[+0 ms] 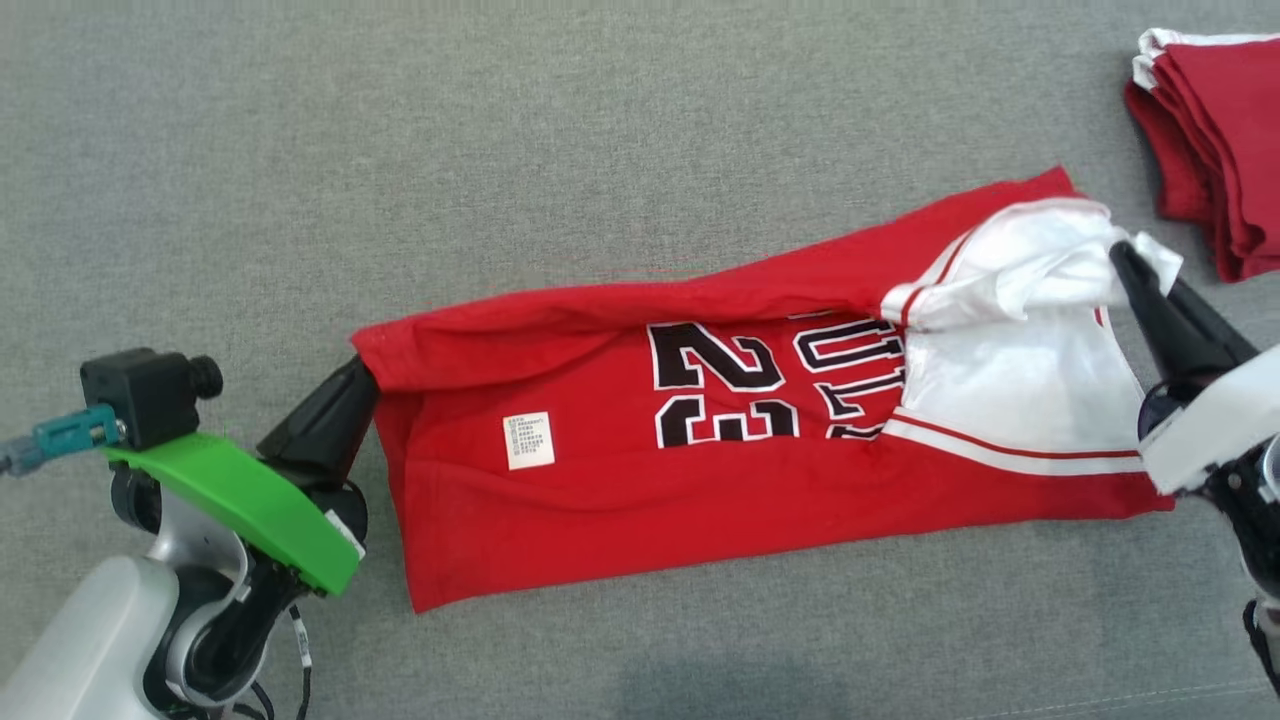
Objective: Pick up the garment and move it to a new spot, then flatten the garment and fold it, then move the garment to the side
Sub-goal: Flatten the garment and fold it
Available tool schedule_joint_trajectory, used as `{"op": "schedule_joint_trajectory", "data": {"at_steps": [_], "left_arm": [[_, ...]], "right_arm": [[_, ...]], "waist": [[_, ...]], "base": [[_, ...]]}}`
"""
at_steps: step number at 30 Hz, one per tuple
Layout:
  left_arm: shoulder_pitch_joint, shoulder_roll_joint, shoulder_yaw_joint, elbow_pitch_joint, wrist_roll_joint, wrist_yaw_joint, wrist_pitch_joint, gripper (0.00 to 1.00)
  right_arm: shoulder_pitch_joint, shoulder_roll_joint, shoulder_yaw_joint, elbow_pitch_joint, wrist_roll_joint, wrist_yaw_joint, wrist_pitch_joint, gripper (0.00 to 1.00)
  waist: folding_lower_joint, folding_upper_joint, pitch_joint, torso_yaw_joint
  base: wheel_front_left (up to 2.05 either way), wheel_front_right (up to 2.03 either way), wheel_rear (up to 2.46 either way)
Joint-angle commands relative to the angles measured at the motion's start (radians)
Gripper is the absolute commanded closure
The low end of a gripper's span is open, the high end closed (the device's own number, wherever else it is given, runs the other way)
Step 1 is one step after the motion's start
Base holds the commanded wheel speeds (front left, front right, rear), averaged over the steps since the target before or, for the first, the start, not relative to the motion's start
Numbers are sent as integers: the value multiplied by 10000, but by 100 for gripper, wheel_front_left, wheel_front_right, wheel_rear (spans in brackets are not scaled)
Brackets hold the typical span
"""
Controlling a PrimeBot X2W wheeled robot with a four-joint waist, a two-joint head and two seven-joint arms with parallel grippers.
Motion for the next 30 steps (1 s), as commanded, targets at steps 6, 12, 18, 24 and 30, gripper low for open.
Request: {"op": "schedule_joint_trajectory", "data": {"at_steps": [6,12,18,24,30], "left_arm": [[977,71,-92,-242,140,-15,-505,100],[1606,76,-138,-32,326,-66,-996,100],[1864,-56,-490,616,602,-221,-1298,0],[2771,401,-623,810,1291,190,-1801,0],[3733,157,433,479,1899,1686,-3546,0]], "right_arm": [[1396,664,-420,-541,100,0,-179,100],[1880,842,-339,-213,-120,0,-123,100],[1975,500,13,657,-810,0,24,0],[1805,361,-326,221,-851,0,213,0],[1009,230,-613,31,-1432,0,1032,0]], "waist": [[0,-1,-640,-222],[0,-1,-727,-306],[0,-1,-819,-250],[0,-1,-1132,-335],[0,-1,-1171,-272]], "base": [[0,0,0],[0,0,0],[0,0,0],[0,0,0],[0,0,0]]}}
